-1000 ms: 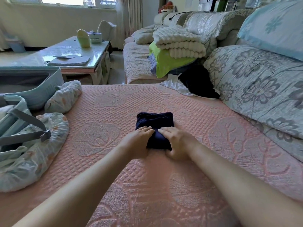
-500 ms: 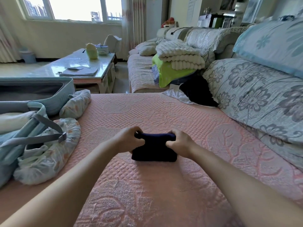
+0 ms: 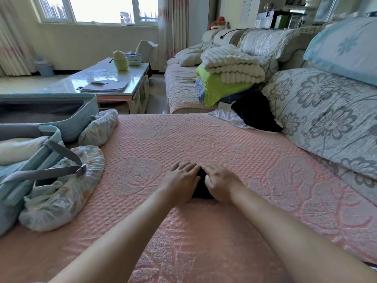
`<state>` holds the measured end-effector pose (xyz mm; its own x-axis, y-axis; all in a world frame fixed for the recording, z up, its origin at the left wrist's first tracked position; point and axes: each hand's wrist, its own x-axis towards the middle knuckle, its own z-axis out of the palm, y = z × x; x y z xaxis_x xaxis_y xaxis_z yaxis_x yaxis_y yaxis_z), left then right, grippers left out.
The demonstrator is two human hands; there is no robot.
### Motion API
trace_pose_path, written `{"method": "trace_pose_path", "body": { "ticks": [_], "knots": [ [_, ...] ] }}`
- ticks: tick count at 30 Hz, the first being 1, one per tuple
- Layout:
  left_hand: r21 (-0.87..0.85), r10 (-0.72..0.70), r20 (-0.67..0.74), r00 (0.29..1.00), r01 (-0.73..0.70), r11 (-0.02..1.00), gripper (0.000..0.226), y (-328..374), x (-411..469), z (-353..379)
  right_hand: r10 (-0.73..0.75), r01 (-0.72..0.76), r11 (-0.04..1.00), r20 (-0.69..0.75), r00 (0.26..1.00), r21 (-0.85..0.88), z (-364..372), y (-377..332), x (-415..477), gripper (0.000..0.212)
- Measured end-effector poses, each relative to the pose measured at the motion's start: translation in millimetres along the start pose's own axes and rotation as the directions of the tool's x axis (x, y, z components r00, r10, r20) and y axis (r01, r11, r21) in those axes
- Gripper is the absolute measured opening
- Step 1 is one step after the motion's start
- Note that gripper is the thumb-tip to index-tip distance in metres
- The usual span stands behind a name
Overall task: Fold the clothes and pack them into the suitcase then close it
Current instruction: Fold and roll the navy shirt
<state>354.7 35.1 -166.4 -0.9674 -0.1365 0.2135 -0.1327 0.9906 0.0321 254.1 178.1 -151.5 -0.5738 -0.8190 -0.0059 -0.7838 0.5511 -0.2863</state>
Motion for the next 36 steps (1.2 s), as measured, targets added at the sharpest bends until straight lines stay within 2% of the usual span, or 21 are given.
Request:
{"method": "trace_pose_path", "body": {
  "ticks": [3,5,7,10,13,15,16,17,19,21,23,25,28,29,33,36],
  "knots": [
    [-0.089,-0.022,0.075,0.997,0.029,0.996,0.067,-13,-2,10,0.008,-0.002,0.998,0.101,0.995,-0.062,4,9,-3,0.056],
    [-0.196,-0.062,0.083,0.995,0.077,0.978,0.060,-18,-3,10,0.013,-0.007,0.998,0.104,0.995,-0.054,4,11,-4,0.056],
    [-0.219,-0.083,0.091,0.992,0.101,0.971,0.064,-20,-7,5,0.013,-0.009,0.999,0.093,0.996,-0.042,4,11,-4,0.056],
    [-0.121,-0.092,0.180,0.979,0.115,0.986,0.090,-26,-19,-4,0.012,-0.006,0.999,0.102,0.995,-0.054,2,12,-5,0.062],
    [0.094,-0.082,0.163,0.983,0.068,0.993,0.105,-27,-26,-12,-0.027,0.038,0.995,0.130,0.991,-0.087,-1,14,-7,0.089],
    [0.124,-0.111,0.151,0.982,0.092,0.988,0.100,-26,-30,-16,-0.035,0.049,0.993,0.135,0.990,-0.104,-2,13,-10,0.106],
    [0.108,-0.136,0.176,0.975,0.118,0.987,0.095,-25,-31,-20,-0.029,0.040,0.996,0.134,0.991,-0.082,-1,12,-11,0.107],
    [0.099,-0.159,0.208,0.965,0.141,0.985,0.089,-23,-34,-23,-0.024,0.029,0.999,0.133,0.991,-0.037,-2,10,-15,0.100],
    [0.108,-0.200,0.221,0.955,0.180,0.978,0.073,-20,-38,-31,-0.010,0.004,0.999,0.113,0.994,0.052,-7,3,-23,0.065],
    [0.063,-0.269,0.191,0.944,0.262,0.963,0.059,-19,-39,-41,-0.008,0.008,1.000,0.071,0.997,-0.009,-13,-7,-29,0.043],
    [-0.082,-0.380,0.180,0.907,0.399,0.913,0.045,-17,-37,-45,0.014,-0.011,0.989,0.017,1.000,-0.151,-21,-19,-32,0.040],
    [-0.231,-0.447,0.202,0.872,0.485,0.843,0.034,-13,-33,-43,0.021,-0.024,0.988,-0.017,1.000,-0.149,-21,-27,-33,0.044],
    [-0.324,-0.523,0.278,0.805,0.592,0.738,0.039,-10,-26,-34,0.025,-0.036,0.996,0.132,0.991,0.085,-6,-34,-36,0.070],
    [-0.323,-0.543,0.300,0.784,0.619,0.716,0.040,-10,-24,-33,0.030,-0.050,0.992,0.170,0.985,0.114,1,-36,-38,0.074],
    [-0.329,-0.551,0.378,0.744,0.665,0.671,0.043,-10,-11,-39,0.023,-0.030,0.998,0.126,0.992,0.048,15,-37,-39,0.065],
    [-0.402,-0.523,0.448,0.725,0.686,0.606,0.043,-14,-4,-46,0.007,-0.016,0.997,0.120,0.993,0.080,12,-35,-41,0.053]
  ]
}}
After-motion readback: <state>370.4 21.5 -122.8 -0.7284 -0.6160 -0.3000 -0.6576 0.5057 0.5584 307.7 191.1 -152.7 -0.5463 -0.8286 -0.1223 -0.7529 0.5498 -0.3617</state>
